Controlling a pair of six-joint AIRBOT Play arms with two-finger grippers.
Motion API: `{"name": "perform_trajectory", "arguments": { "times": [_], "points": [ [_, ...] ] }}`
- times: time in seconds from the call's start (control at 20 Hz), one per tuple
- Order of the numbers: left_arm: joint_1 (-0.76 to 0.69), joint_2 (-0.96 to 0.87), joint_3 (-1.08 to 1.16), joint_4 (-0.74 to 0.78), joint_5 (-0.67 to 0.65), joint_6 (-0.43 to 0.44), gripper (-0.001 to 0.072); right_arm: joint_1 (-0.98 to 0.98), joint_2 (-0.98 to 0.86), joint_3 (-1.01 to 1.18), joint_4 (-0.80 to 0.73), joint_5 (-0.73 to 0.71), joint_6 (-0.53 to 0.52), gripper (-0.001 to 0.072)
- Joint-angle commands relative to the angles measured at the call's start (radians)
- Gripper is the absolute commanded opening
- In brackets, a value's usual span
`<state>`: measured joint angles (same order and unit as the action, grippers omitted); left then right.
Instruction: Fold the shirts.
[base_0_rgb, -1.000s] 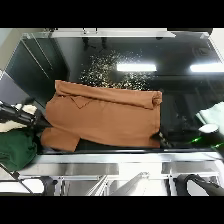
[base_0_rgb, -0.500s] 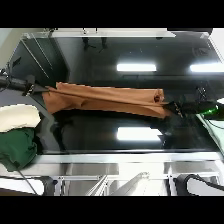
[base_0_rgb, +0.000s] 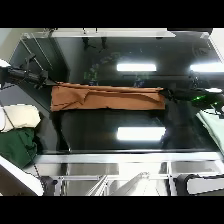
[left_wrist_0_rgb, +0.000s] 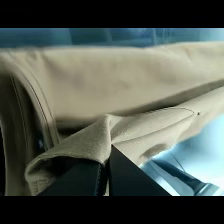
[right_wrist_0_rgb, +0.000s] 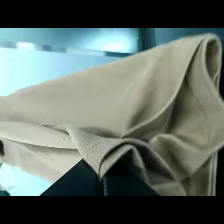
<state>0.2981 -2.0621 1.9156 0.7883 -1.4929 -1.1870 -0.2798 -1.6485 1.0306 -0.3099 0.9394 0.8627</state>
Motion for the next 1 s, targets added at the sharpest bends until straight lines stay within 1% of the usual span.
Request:
{"name": "perform_trajectory", "arguments": {
  "times": [0.0,0.2,0.25,0.3,0.35,0.4,0.45,0.5,0.6,0.7,0.8,0.9,0.95],
  "points": [
    [-0.029,-0.106,0.099,-0.003,-0.018,-0.023,0.0015,0.024,-0.069,0.021,0.023,-0.031,-0.026,0.0024],
    [-0.053,-0.134,0.123,0.008,0.004,-0.007,0.0015,0.020,-0.090,0.021,0.015,-0.031,-0.026,0.0025],
    [-0.051,-0.134,0.123,0.010,0.010,-0.008,0.0026,0.019,-0.090,0.021,0.014,-0.032,-0.036,0.0024],
    [-0.043,-0.133,0.123,0.010,0.006,-0.011,0.0280,0.014,-0.089,0.021,0.015,-0.025,-0.067,0.0045],
    [-0.034,-0.132,0.123,0.007,-0.003,-0.026,0.0514,0.003,-0.088,0.021,0.016,-0.003,-0.071,0.0304],
    [-0.023,-0.128,0.123,0.003,-0.018,-0.045,0.0712,-0.011,-0.084,0.025,0.015,0.042,-0.071,0.0597],
    [-0.010,-0.122,0.123,0.003,-0.042,-0.053,0.0708,-0.032,-0.079,0.031,0.016,0.103,-0.070,0.0669],
    [0.007,-0.111,0.123,0.002,-0.068,-0.053,0.0708,-0.061,-0.070,0.036,0.016,0.169,-0.070,0.0669],
    [0.034,-0.082,0.123,0.002,-0.102,-0.056,0.0707,-0.120,-0.040,0.037,0.015,0.249,-0.079,0.0669],
    [0.059,-0.042,0.123,0.002,-0.103,-0.060,0.0707,-0.182,-0.015,0.037,0.015,0.251,-0.127,0.0668],
    [0.076,0.002,0.123,-0.007,-0.101,-0.060,0.0707,-0.233,-0.012,0.039,0.002,0.182,-0.129,0.0667],
    [0.080,0.046,0.115,-0.007,-0.100,-0.061,0.0706,-0.241,-0.039,0.039,-0.049,0.133,-0.063,0.0668],
    [0.077,0.068,0.104,-0.007,-0.101,-0.061,0.0687,-0.231,-0.063,0.040,-0.047,0.142,-0.037,0.0667]
  ]
}}
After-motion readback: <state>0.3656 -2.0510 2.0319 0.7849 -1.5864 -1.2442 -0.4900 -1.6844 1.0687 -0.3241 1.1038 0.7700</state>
